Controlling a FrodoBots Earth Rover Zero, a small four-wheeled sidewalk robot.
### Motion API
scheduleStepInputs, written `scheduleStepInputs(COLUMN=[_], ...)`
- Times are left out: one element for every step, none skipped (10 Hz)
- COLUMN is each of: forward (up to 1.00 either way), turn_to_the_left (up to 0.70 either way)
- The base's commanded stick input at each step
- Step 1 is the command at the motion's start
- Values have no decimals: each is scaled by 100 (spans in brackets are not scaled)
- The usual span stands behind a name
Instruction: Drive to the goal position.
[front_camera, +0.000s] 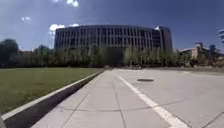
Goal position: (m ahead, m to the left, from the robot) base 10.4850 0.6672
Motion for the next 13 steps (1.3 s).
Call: scheduleStepInputs(forward=[70,70,70,70,70,70,70,70,70,70,70,70,70], turn_to_the_left=[3,3,3,3,3,3,3,3,3,3,3,4,3])
